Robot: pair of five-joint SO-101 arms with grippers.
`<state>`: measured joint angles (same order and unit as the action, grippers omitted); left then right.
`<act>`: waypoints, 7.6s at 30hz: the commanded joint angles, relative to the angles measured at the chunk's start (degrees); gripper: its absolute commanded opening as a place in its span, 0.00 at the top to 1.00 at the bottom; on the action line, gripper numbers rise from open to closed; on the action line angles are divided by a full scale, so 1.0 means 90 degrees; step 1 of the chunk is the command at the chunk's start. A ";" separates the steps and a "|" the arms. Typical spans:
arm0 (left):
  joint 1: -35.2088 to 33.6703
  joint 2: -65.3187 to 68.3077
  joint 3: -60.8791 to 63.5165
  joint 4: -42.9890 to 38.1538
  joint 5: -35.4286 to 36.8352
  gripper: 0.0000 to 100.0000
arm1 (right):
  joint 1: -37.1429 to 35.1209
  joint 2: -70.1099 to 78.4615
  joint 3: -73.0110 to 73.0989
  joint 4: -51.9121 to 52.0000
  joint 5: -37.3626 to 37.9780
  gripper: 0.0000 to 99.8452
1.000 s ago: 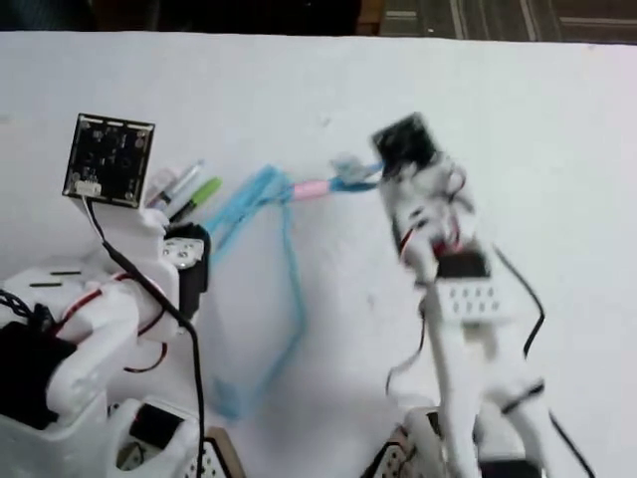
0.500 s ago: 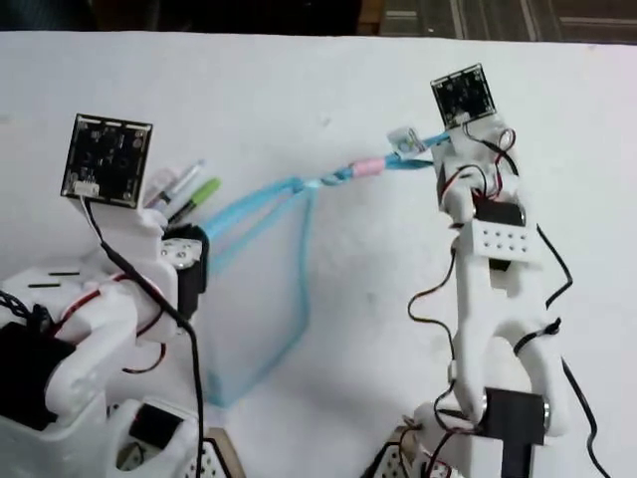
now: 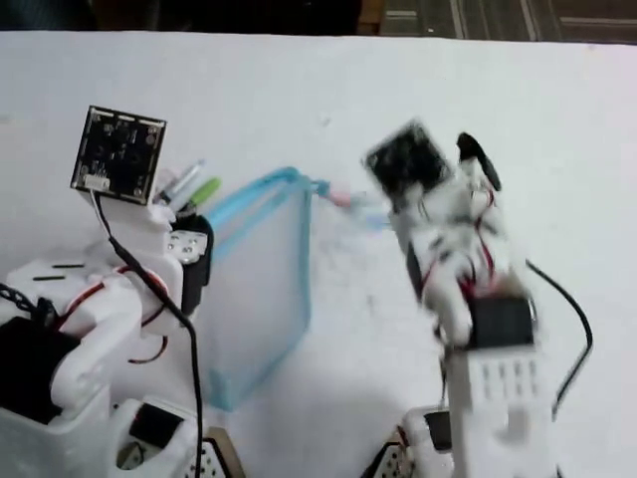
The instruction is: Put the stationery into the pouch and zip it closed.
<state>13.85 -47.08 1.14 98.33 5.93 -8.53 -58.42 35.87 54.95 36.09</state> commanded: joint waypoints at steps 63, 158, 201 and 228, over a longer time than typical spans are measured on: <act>0.0728 -0.0093 0.0791 0.0039 -0.3917 0.98 | -0.1607 0.2818 -0.6613 0.5162 0.0420 0.75; -0.7683 0.2740 -0.2354 0.0449 0.0440 0.98 | -0.4293 0.9871 -0.7131 0.3453 0.1211 0.75; -0.6852 0.2398 -0.2325 0.0410 0.0840 0.98 | -0.0484 0.9343 -0.5734 0.4967 0.2227 0.98; -0.6598 0.2369 -0.2276 0.0420 0.0840 0.98 | -0.2330 0.9324 -0.3536 0.1792 0.2237 0.86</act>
<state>-46.29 -23.52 -17.67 102.29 12.97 -29.63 22.02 3.87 73.14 56.04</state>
